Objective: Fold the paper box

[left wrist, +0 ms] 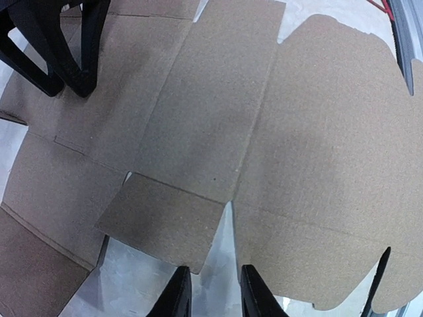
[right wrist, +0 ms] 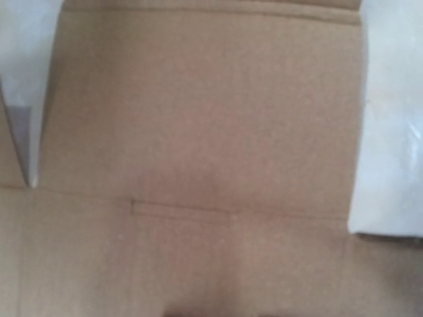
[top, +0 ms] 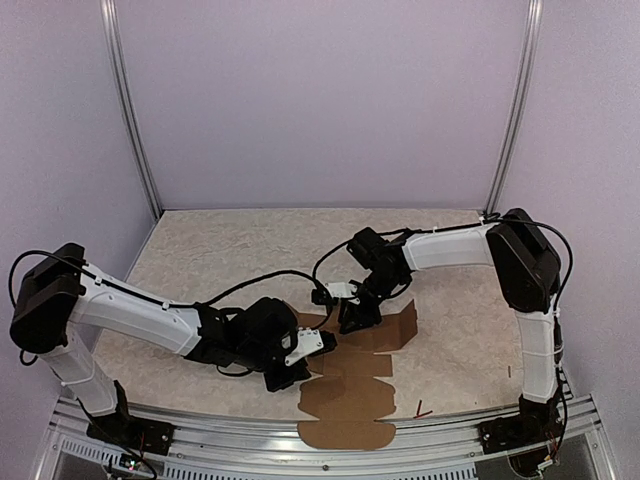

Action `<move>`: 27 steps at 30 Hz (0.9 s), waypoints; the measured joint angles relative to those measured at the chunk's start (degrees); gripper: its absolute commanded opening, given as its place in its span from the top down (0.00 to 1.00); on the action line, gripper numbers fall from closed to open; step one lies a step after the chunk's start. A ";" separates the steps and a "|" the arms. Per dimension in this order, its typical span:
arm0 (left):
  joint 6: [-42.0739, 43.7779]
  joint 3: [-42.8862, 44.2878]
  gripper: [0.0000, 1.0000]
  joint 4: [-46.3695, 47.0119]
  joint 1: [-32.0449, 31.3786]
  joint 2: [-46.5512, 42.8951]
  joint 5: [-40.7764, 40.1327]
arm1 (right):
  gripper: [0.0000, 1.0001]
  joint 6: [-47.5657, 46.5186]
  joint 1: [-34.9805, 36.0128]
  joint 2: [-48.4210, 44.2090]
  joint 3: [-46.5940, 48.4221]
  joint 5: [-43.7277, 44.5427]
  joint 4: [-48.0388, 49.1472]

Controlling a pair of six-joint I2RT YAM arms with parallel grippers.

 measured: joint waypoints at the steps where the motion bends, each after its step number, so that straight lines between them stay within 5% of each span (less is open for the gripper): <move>1: 0.76 -0.04 0.78 0.04 0.00 0.00 -0.39 | 0.68 0.00 -0.04 0.02 0.00 -0.11 0.00; 17: 8.96 -0.57 0.88 5.79 -0.22 1.11 -3.74 | 0.69 -0.09 -0.50 0.22 0.02 -1.07 0.20; 27: 9.97 1.84 0.72 7.39 -0.52 4.11 -1.05 | 0.70 -0.11 -0.90 0.50 0.28 -1.84 0.50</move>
